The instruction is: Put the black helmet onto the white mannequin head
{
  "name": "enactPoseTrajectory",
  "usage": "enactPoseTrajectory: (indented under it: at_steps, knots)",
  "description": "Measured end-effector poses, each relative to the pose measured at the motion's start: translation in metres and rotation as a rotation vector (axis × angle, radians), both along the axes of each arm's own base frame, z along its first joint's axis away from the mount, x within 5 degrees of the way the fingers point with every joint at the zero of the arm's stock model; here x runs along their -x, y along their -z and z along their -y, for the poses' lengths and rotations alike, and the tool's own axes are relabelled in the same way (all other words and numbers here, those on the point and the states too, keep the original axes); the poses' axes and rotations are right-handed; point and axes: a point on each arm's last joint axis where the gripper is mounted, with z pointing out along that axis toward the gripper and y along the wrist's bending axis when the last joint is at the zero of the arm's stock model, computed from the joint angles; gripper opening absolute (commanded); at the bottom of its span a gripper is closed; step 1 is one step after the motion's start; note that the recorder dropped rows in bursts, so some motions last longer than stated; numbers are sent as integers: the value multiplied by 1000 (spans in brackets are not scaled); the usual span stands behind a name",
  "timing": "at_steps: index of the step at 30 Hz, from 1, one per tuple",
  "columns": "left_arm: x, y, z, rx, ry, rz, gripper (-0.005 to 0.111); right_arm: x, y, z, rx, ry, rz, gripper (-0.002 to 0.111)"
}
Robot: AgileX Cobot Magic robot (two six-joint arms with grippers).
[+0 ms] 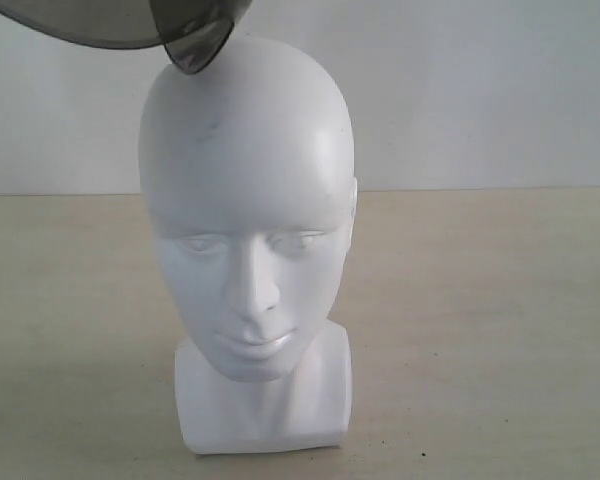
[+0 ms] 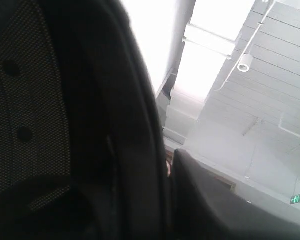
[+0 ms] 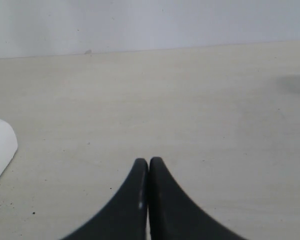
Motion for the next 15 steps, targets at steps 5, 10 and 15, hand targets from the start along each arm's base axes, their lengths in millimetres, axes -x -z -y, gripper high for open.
enactPoseTrajectory:
  at_steps: [5, 10, 15]
  knots:
    - [2, -2, -2, 16, -1, 15, 4, 0, 0, 0, 0, 0, 0, 0]
    - [3, -5, -2, 30, 15, 2, 4, 0, 0, 0, 0, 0, 0, 0]
    - [6, -18, -2, 40, 34, 32, 4, 0, 0, 0, 0, 0, 0, 0]
